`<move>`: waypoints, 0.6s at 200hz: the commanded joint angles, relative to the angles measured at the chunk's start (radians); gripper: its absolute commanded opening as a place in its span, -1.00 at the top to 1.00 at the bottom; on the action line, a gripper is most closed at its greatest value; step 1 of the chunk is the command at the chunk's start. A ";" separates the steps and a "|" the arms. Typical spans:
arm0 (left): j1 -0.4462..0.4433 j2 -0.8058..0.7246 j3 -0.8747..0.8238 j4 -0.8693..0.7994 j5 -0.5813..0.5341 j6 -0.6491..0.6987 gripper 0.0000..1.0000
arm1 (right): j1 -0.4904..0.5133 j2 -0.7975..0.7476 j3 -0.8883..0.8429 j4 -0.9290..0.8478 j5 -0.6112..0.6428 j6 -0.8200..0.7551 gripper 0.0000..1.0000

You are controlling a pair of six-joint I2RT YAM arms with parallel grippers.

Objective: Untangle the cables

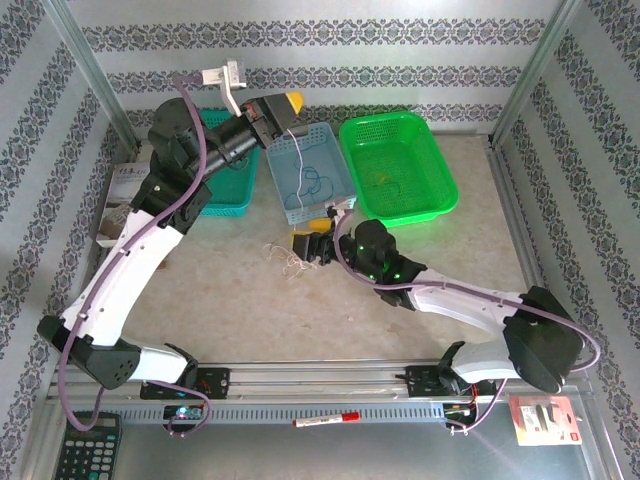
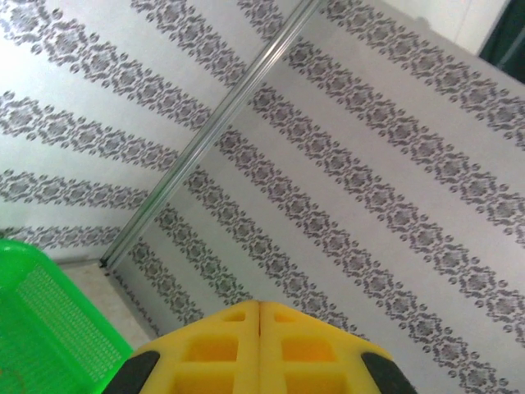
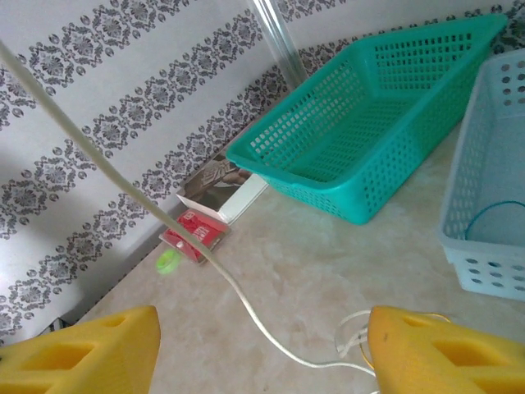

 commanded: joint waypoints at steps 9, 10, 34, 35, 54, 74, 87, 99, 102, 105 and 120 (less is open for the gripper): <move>-0.011 0.012 0.069 0.053 0.025 -0.024 1.00 | 0.016 0.093 0.049 0.059 0.006 -0.027 -0.35; -0.011 0.013 0.070 0.053 0.026 -0.025 1.00 | 0.016 0.097 0.049 0.060 0.009 -0.027 -0.35; -0.014 0.014 0.086 0.057 0.028 -0.033 1.00 | 0.013 0.192 0.087 0.087 0.077 -0.034 -0.34; -0.014 0.013 0.086 0.056 0.028 -0.034 1.00 | 0.014 0.197 0.089 0.087 0.079 -0.036 -0.34; -0.015 0.012 0.096 0.057 0.026 -0.040 1.00 | 0.004 0.274 0.124 0.105 0.127 -0.033 -0.32; -0.016 0.012 0.126 0.048 0.025 -0.039 1.00 | -0.016 0.345 0.122 0.138 0.177 -0.006 -0.28; -0.016 0.014 0.155 0.036 0.025 -0.035 1.00 | -0.035 0.382 0.104 0.166 0.185 0.030 -0.20; -0.016 0.019 0.189 0.026 0.024 -0.031 1.00 | -0.045 0.407 0.071 0.197 0.201 0.054 -0.05; -0.016 0.020 0.200 0.020 0.023 -0.029 1.00 | -0.047 0.410 0.062 0.202 0.205 0.061 -0.01; -0.017 0.024 0.211 0.015 0.023 -0.026 1.00 | -0.050 0.415 0.052 0.203 0.212 0.067 0.02; -0.015 0.040 0.276 -0.029 0.021 0.001 1.00 | -0.056 0.421 -0.010 0.242 0.238 0.094 0.08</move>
